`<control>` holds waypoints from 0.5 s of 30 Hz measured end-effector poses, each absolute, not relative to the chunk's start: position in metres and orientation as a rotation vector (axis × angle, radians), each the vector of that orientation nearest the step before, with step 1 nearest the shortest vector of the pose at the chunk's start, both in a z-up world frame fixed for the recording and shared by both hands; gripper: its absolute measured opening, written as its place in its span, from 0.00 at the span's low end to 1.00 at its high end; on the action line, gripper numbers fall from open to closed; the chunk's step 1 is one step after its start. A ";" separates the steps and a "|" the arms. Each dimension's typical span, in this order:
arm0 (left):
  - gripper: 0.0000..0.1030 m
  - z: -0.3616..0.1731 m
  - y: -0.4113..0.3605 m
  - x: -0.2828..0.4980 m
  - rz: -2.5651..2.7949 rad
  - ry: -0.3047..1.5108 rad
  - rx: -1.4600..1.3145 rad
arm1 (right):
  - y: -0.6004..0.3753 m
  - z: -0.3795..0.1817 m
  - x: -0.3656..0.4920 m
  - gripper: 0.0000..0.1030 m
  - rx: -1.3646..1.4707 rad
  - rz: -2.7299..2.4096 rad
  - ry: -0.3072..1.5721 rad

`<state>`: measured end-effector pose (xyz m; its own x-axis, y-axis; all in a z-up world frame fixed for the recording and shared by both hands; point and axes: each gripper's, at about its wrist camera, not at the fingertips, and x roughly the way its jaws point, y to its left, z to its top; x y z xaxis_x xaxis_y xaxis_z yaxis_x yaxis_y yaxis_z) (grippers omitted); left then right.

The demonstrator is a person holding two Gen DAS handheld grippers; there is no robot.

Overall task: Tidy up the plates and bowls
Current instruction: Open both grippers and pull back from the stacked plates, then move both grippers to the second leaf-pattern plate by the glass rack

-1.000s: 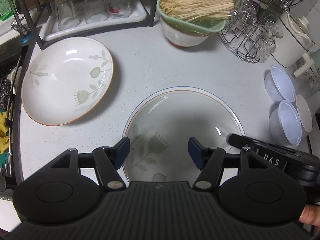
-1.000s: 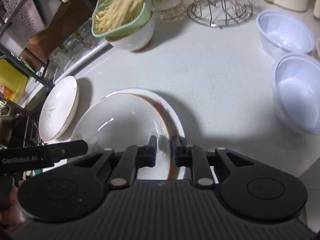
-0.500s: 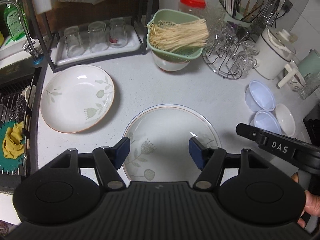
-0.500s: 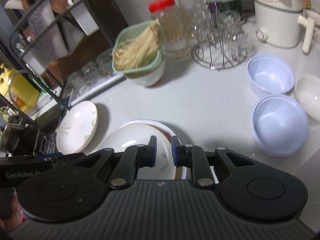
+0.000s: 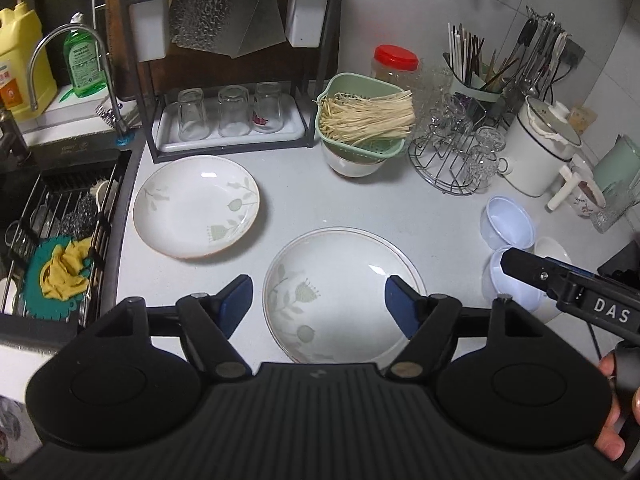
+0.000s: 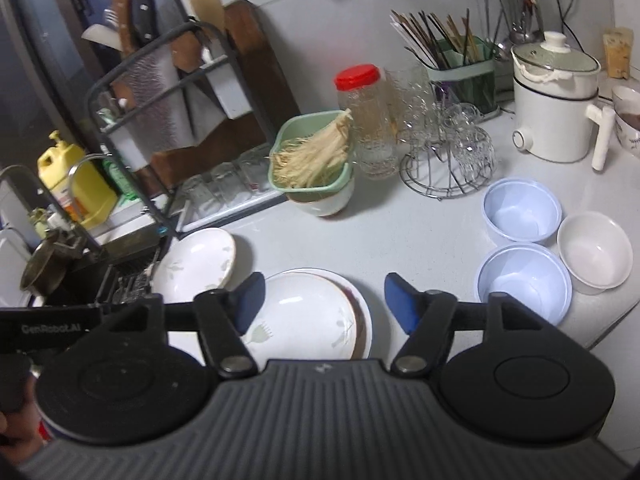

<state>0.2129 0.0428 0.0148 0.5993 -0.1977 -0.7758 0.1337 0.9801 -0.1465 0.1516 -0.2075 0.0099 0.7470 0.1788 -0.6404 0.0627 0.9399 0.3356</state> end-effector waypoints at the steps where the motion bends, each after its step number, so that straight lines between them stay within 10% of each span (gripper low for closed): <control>1: 0.85 0.016 0.042 0.208 -0.183 0.906 -0.083 | -0.208 0.014 0.147 0.73 0.342 0.082 0.718; 15: 0.93 0.036 0.078 0.155 0.073 0.900 -0.177 | -0.185 0.105 0.144 0.80 0.033 0.310 0.788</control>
